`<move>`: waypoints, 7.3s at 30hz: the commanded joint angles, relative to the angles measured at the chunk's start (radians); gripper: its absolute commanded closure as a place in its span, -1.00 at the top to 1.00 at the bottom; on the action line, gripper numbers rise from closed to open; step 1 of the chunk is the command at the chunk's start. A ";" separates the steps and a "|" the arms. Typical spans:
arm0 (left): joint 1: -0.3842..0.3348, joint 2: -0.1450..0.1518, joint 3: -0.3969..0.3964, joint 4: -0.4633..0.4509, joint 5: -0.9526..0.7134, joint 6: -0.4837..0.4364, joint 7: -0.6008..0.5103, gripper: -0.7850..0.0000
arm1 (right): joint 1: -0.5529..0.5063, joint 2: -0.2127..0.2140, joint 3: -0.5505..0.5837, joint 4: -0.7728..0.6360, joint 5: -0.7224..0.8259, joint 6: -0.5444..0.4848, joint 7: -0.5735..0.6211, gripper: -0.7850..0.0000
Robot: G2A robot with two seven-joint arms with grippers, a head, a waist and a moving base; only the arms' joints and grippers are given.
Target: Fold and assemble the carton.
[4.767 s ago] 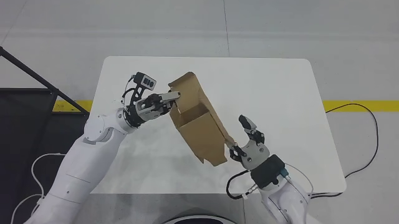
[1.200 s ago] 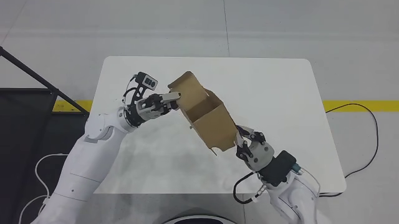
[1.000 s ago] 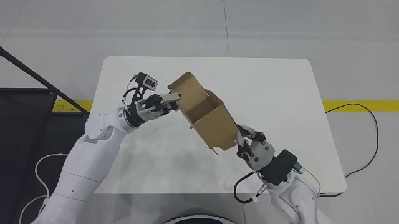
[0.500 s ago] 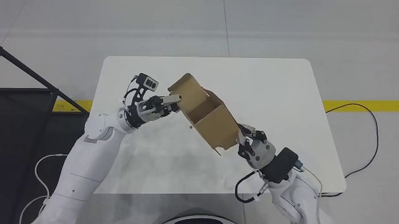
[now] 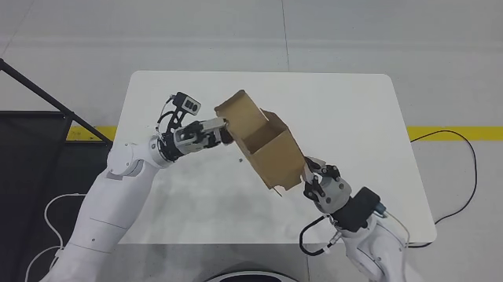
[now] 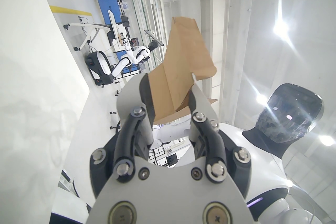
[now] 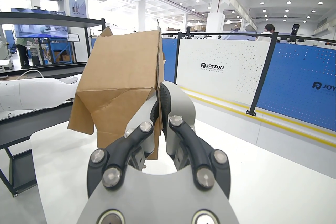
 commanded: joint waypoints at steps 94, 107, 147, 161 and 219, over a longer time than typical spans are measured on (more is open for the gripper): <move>0.169 0.090 -0.017 -0.237 0.636 -0.697 0.408 1.00 | -0.064 -0.058 -0.187 0.091 -0.558 0.869 -0.212 -1.00; 0.165 0.090 -0.022 -0.292 0.597 -0.697 0.356 1.00 | -0.049 -0.080 -0.227 0.153 -0.639 1.070 -0.255 -1.00; 0.193 0.107 -0.012 -0.272 0.520 -0.677 0.374 1.00 | -0.025 -0.106 -0.228 0.212 -0.896 1.284 -0.224 -1.00; 0.182 0.124 0.000 -0.286 0.337 -0.580 0.262 1.00 | -0.015 -0.122 -0.230 0.227 -1.069 1.337 -0.105 -1.00; 0.244 0.279 -0.123 -0.502 0.703 -0.697 0.352 1.00 | -0.109 -0.055 -0.069 0.042 -0.909 0.525 -0.248 -1.00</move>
